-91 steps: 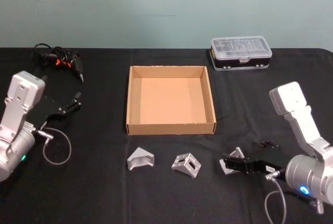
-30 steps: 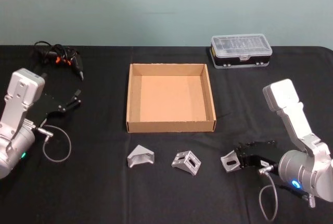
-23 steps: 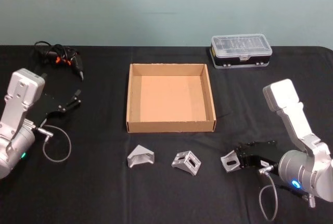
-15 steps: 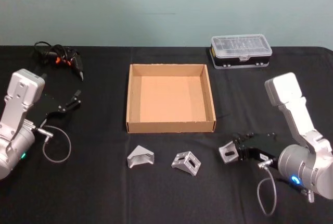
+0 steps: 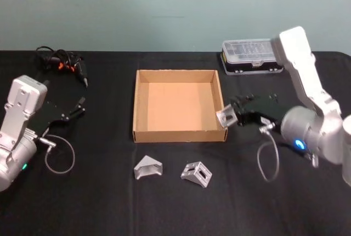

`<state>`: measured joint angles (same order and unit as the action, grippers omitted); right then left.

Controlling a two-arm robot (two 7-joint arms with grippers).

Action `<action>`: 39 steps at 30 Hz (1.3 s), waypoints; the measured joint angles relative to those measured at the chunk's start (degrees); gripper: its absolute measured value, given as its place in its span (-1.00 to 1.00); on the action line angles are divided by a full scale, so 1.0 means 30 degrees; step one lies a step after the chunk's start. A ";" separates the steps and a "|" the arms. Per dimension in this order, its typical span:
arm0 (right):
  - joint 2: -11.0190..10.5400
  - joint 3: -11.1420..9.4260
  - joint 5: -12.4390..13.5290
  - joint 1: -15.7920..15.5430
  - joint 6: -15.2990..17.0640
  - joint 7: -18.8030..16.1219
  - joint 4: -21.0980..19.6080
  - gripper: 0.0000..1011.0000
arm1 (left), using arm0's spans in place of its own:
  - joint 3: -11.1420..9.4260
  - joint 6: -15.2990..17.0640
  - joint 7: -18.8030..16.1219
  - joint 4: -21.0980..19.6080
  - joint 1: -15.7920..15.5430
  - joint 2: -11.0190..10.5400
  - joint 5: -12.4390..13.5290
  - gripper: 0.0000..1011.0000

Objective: Use one hand to pick up the angle iron from the table and place it into the box.

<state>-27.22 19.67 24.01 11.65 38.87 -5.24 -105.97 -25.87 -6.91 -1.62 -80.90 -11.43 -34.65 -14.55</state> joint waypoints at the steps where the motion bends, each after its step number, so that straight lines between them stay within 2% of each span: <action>1: 0.0000 0.0000 0.0000 0.0000 0.0000 0.0000 0.0000 -0.85 | 0.0002 0.0000 0.0000 0.0001 0.0000 0.0001 0.0000 1.00; 3: 0.0607 0.0341 -0.0016 0.1306 0.0353 -0.0457 0.1292 -0.85 | 0.0002 0.0000 0.0000 0.0000 -0.0001 0.0002 0.0001 1.00; 9: 0.1639 0.1123 -0.0417 0.3648 0.0575 -0.1123 0.4228 -0.85 | 0.0003 -0.0001 -0.0001 0.0000 0.0000 0.0001 0.0001 1.00; 12: 0.2247 0.1676 -0.0802 0.5163 0.0575 -0.1637 0.6381 -0.85 | 0.0001 0.0001 0.0000 0.0000 0.0000 0.0000 0.0001 1.00; 16: 0.2758 0.2137 -0.1133 0.6331 0.0438 -0.2096 0.8104 -0.85 | 0.0001 0.0003 0.0000 0.0002 0.0000 0.0001 0.0002 1.00; 20: 0.3592 0.2610 -0.1569 0.7649 0.0077 -0.2525 1.0356 -0.85 | 0.0002 0.0000 0.0000 0.0000 0.0000 0.0002 0.0002 1.00; 27: 0.4659 0.2921 -0.2039 0.8626 -0.0396 -0.2723 1.2610 -0.85 | 0.0000 0.0001 0.0000 0.0000 -0.0001 0.0001 0.0001 1.00; 39: 0.5874 0.3053 -0.2775 0.9229 -0.1143 -0.2749 1.4922 -0.85 | 0.0002 0.0000 0.0000 0.0000 0.0000 0.0001 0.0002 1.00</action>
<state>-9.60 28.83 15.69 39.34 35.44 -13.48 -61.20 -25.86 -6.91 -1.62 -80.90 -11.43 -34.64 -14.55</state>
